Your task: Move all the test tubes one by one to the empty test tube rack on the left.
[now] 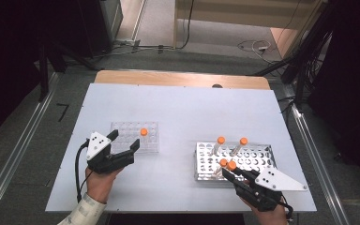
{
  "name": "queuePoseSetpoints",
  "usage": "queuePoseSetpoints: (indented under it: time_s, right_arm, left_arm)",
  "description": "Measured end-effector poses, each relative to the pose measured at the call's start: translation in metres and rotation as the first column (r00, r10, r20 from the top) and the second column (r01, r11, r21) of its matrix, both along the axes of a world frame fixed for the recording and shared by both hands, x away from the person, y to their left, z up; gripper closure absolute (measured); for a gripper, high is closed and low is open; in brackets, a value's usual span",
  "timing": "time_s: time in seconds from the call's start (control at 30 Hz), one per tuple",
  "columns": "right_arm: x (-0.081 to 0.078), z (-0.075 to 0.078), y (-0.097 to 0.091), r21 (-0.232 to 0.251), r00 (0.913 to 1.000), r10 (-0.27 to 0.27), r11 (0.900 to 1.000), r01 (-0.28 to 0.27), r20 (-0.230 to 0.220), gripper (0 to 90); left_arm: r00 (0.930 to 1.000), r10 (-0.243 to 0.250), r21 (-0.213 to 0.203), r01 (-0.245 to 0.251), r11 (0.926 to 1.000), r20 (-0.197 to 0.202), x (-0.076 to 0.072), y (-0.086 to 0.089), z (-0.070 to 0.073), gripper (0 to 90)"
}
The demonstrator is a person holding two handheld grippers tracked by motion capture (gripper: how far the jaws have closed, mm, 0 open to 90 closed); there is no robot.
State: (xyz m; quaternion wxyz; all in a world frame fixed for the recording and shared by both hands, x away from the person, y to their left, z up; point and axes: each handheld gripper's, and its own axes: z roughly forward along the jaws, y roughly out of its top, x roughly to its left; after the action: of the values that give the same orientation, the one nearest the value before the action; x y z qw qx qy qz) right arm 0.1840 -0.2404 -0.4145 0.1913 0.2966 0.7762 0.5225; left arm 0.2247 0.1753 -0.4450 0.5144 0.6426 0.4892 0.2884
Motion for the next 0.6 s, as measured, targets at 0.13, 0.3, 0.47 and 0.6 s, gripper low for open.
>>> queuePoseSetpoints:
  time_s: [0.13,0.3,0.47,0.6]
  right_arm:
    - [0.003,-0.001,0.011,-0.006,0.9996,0.027,0.9996,-0.027,-0.004,72.6]
    - [0.006,-0.004,0.028,-0.014,0.9982,0.057,0.9982,-0.058,-0.017,72.6]
    - [0.010,-0.007,0.043,-0.023,0.9964,0.082,0.9964,-0.082,-0.023,72.6]
    - [0.014,-0.009,0.056,-0.024,0.9946,0.099,0.9948,-0.099,-0.033,72.6]
  left_arm:
    - [1.0000,-0.001,-0.001,0.001,1.0000,0.001,0.000,-0.001,0.000,17.5]
    - [1.0000,-0.004,-0.001,0.004,1.0000,0.003,0.000,-0.001,0.000,17.5]
    - [0.9999,-0.012,0.005,0.012,0.9999,0.002,0.000,-0.003,0.001,17.5]
    - [0.9999,-0.014,0.001,0.014,0.9999,0.005,0.000,-0.003,0.001,17.5]
